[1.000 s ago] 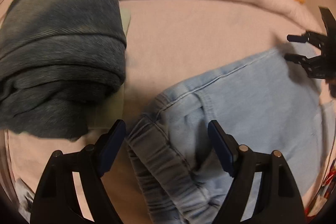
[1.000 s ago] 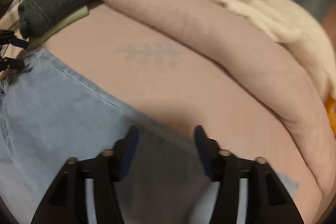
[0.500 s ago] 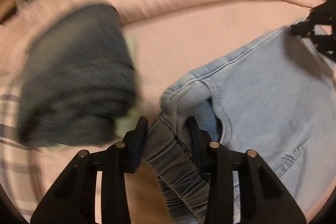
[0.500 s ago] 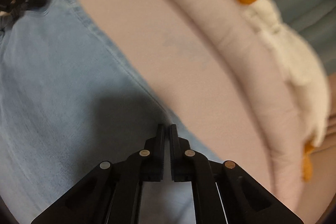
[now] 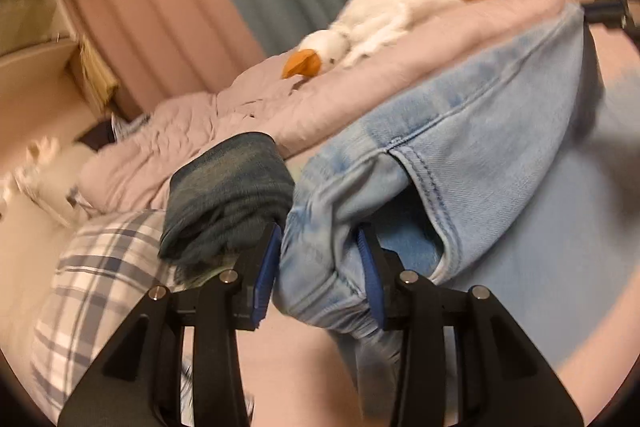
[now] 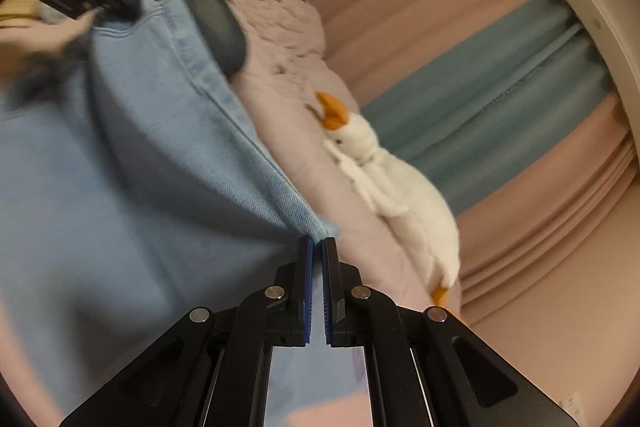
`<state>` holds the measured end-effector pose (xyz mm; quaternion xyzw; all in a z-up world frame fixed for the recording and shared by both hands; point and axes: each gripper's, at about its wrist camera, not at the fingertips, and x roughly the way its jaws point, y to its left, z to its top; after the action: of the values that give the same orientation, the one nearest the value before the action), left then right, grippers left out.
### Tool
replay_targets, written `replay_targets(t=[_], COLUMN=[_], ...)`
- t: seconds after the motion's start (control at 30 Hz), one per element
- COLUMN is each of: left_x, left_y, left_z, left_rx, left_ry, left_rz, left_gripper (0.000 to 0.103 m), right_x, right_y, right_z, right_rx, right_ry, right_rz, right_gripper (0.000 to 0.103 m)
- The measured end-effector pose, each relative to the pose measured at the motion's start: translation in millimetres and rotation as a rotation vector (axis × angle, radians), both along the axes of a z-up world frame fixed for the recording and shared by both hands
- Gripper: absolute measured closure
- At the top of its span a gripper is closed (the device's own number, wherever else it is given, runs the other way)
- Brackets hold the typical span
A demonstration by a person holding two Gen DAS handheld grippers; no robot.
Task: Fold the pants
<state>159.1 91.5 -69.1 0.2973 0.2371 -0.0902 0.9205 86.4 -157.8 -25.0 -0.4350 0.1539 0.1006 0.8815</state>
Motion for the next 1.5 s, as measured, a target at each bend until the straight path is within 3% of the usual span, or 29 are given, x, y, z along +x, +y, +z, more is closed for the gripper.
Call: replay_targets(t=[0.13, 0.27, 0.33, 0.37, 0.43, 0.53, 0.63, 0.67, 0.73, 0.8, 0.87, 0.9, 0.97, 1.03, 1.13, 1.27, 1.33, 1.4, 1.47, 1.5], left_x=[-40.9, -73.3, -70.5, -65.3, -50.7, -49.1, -56.7, -58.3, -65.5, -68.9, -69.8, -71.3, -72.3, -71.0, -66.4, -61.4, -50.6, -36.2, -27.8, -28.9], left_y=[5.2, 0.4, -3.7, -3.5, 1.4, 7.6, 15.5, 20.6, 31.2, 46.8, 67.4, 76.7, 89.5, 85.2, 56.1, 3.5, -20.6, -38.3, -51.4, -55.1], left_z=[-41.6, -77.5, -92.9, -92.9, -72.5, -51.0, -79.1, -93.7, -115.2, -110.2, -91.5, -81.7, -57.4, -38.0, -13.7, -16.3, -28.9, -44.9, -64.0, -69.3], left_rx=[0.095, 0.317, 0.455, 0.482, 0.425, 0.370, 0.414, 0.441, 0.488, 0.417, 0.306, 0.251, 0.122, 0.028, -0.132, -0.324, -0.353, -0.332, -0.287, -0.281], left_ry=[0.030, -0.041, -0.083, -0.093, -0.109, -0.166, -0.095, -0.059, -0.024, 0.006, 0.029, 0.027, 0.040, 0.036, 0.044, 0.108, 0.160, 0.230, 0.290, 0.296], left_rz=[-0.018, -0.053, -0.075, -0.079, -0.049, -0.046, -0.068, -0.064, -0.016, 0.041, 0.131, 0.172, 0.229, 0.247, 0.187, 0.103, 0.089, 0.101, 0.129, 0.131], left_gripper=[0.069, 0.069, 0.069, 0.069, 0.069, 0.068, 0.061, 0.055, 0.055, 0.053, 0.039, 0.038, 0.038, 0.038, 0.038, 0.033, 0.032, 0.032, 0.034, 0.033], right_x=[-51.5, -73.8, -70.8, -70.3, -69.6, -75.6, -82.5, -77.8, -67.6, -56.0, -48.0, -40.5, -28.8, -18.4, 6.7, 15.0, -2.7, -17.7, -22.7, -19.4], right_y=[8.1, 19.7, 18.9, 18.4, 16.0, 13.2, 12.0, 9.5, -0.2, -13.5, -24.8, -30.1, -28.8, -11.5, 17.7, 33.4, 34.3, 28.5, 17.9, 11.1], right_z=[-38.5, -87.4, -100.0, -101.7, -94.8, -66.6, -60.9, -58.7, -52.5, -43.2, -36.0, -30.8, -22.0, -18.7, -23.6, -49.6, -69.7, -95.1, -92.6, -86.0], right_rx=[-0.053, -0.143, -0.170, -0.173, -0.169, -0.082, -0.008, 0.052, 0.228, 0.405, 0.542, 0.615, 0.686, 0.664, 0.587, 0.533, 0.473, 0.432, 0.481, 0.517], right_ry=[0.122, 0.233, 0.284, 0.300, 0.284, 0.266, 0.364, 0.409, 0.546, 0.635, 0.680, 0.698, 0.693, 0.668, 0.653, 0.717, 0.713, 0.731, 0.721, 0.764], right_rz=[0.075, 0.114, 0.108, 0.104, 0.082, 0.060, 0.085, 0.076, 0.021, -0.034, -0.066, -0.082, -0.082, -0.071, -0.078, -0.146, -0.150, -0.161, -0.132, -0.138], right_gripper=[0.101, 0.101, 0.103, 0.103, 0.103, 0.103, 0.103, 0.103, 0.103, 0.103, 0.102, 0.099, 0.085, 0.080, 0.080, 0.080, 0.080, 0.080, 0.080, 0.080])
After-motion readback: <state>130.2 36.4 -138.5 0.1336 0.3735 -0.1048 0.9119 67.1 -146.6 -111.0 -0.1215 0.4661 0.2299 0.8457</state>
